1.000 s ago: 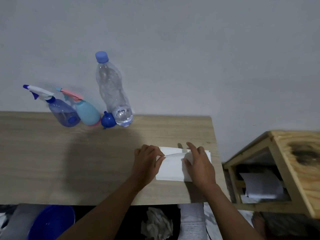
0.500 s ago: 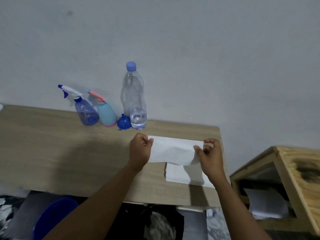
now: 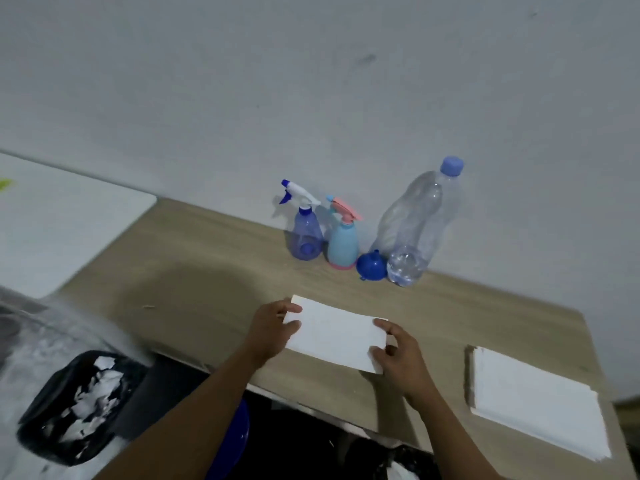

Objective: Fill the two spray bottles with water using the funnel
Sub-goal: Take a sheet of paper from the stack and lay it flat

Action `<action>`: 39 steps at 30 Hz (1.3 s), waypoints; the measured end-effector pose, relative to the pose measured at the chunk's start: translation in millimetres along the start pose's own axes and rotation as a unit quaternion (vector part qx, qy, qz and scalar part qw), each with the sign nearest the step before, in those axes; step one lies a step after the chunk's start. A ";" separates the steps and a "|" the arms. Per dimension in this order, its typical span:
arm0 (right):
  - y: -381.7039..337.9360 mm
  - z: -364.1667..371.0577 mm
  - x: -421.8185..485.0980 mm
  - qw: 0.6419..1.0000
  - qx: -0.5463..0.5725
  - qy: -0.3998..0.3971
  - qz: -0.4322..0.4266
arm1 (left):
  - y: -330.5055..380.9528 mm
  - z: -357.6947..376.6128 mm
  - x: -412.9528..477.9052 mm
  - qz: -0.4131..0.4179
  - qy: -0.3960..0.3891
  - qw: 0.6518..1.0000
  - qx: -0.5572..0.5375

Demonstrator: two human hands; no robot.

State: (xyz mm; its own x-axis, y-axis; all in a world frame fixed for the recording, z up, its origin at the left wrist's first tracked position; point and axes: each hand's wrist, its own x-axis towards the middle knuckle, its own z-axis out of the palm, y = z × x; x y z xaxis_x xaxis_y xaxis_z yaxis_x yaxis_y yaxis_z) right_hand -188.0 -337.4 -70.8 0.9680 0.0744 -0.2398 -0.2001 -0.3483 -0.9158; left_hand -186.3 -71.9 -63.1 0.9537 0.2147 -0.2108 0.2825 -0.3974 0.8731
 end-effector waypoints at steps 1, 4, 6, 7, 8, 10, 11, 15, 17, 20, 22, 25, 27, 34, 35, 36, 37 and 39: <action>-3.4 20.1 5.7 1.000 -0.006 -0.004 0.001 | -12.6 -15.5 9.5 0.009 0.005 1.000 0.023; -12.5 73.1 30.5 1.000 -0.021 -0.009 -0.003 | -41.4 -57.4 43.3 0.021 -0.035 0.996 0.085; -21.2 101.7 47.4 1.000 -0.028 -0.008 -0.008 | -51.5 -79.2 64.6 0.016 -0.056 0.993 0.105; -26.0 113.3 55.8 0.999 -0.035 -0.005 -0.011 | -55.0 -87.3 74.4 0.016 -0.052 0.993 0.108; -30.4 123.5 64.3 0.999 -0.040 -0.002 -0.017 | -58.0 -93.6 84.5 0.018 -0.044 0.993 0.107; -34.8 138.7 79.8 0.998 -0.053 0.003 -0.025 | -62.2 -102.2 101.9 0.019 -0.042 0.992 0.116; -35.9 144.2 86.9 0.998 -0.061 0.006 -0.030 | -64.4 -105.5 109.9 0.022 -0.047 0.991 0.123; -46.8 156.3 103.7 0.992 -0.113 0.041 -0.022 | -70.1 -112.9 131.6 0.050 -0.070 0.987 0.138; -53.2 160.2 103.6 0.977 -0.181 0.100 -0.041 | -74.1 -113.6 133.8 0.062 -0.061 0.978 0.192; -55.6 175.6 101.5 0.953 -0.245 0.160 -0.078 | -82.7 -111.8 128.6 0.129 -0.003 0.951 0.282; -53.6 195.3 108.0 0.949 -0.267 0.142 -0.093 | -90.1 -105.4 130.1 0.210 -0.001 0.914 0.346; -49.7 223.1 125.4 0.916 -0.372 0.065 -0.133 | -97.5 -94.1 145.9 0.228 -0.058 0.867 0.439; -46.4 231.4 136.3 0.903 -0.413 0.027 -0.119 | -99.3 -87.4 156.3 0.217 -0.085 0.853 0.468; -31.3 241.2 151.2 0.892 -0.446 -0.005 -0.071 | -109.7 -80.8 172.1 0.211 -0.135 0.845 0.473; -30.1 241.6 151.7 0.891 -0.449 -0.006 -0.071 | -109.7 -80.4 172.4 0.208 -0.137 0.844 0.475; -30.3 241.6 151.6 0.891 -0.449 -0.010 -0.068 | -109.6 -80.1 171.9 0.203 -0.138 0.845 0.474; -31.8 241.2 152.0 0.891 -0.448 -0.014 -0.064 | -108.9 -79.9 171.0 0.201 -0.132 0.848 0.472; -34.3 239.3 152.3 0.890 -0.451 -0.024 -0.057 | -109.0 -78.1 166.5 0.223 -0.104 0.844 0.476</action>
State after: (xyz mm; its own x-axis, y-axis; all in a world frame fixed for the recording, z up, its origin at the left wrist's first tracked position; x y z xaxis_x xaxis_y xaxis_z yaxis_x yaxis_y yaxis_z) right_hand -70.0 -90.4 -153.0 0.9621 0.1906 -0.1948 0.1242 -0.9429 -0.3090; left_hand -66.4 76.8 -159.0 0.9569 -0.2672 -0.1136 -0.2482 -0.9559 0.1569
